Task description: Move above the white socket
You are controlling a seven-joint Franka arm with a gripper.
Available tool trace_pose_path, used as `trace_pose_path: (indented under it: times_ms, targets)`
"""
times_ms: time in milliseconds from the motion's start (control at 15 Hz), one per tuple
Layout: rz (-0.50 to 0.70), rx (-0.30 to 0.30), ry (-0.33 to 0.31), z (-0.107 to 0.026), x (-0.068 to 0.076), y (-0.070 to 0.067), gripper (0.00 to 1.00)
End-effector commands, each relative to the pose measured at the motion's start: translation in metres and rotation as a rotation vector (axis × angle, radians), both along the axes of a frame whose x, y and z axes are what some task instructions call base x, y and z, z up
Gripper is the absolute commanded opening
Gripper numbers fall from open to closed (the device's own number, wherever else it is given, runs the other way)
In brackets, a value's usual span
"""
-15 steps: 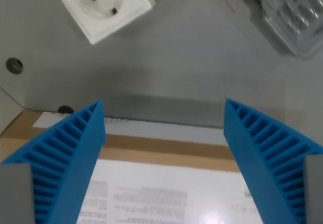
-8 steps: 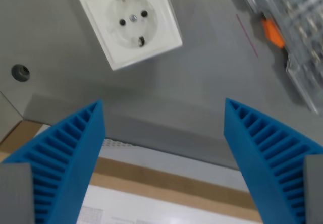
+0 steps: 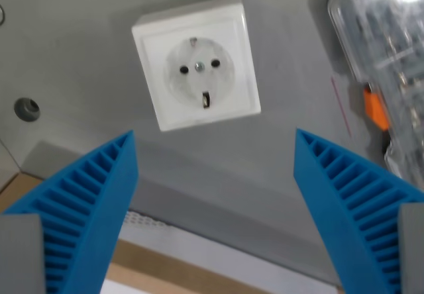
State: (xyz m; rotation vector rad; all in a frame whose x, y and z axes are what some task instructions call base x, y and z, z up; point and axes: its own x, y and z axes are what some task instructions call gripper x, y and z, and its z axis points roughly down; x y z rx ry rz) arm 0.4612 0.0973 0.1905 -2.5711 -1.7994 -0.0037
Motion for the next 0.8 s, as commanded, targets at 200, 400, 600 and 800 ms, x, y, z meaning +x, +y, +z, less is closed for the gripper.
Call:
trace_pose_path:
  times_ms: [200, 400, 600, 800]
  targets:
    - [0.188, 0.114, -0.067, -0.009, 0.0, 0.009, 1.0]
    - [0.186, 0.114, -0.059, -0.013, 0.001, 0.014, 1.0]
    - [0.174, 0.112, -0.053, -0.016, 0.003, 0.017, 1.0]
    - [0.16, 0.109, -0.046, -0.017, 0.004, 0.019, 1.0]
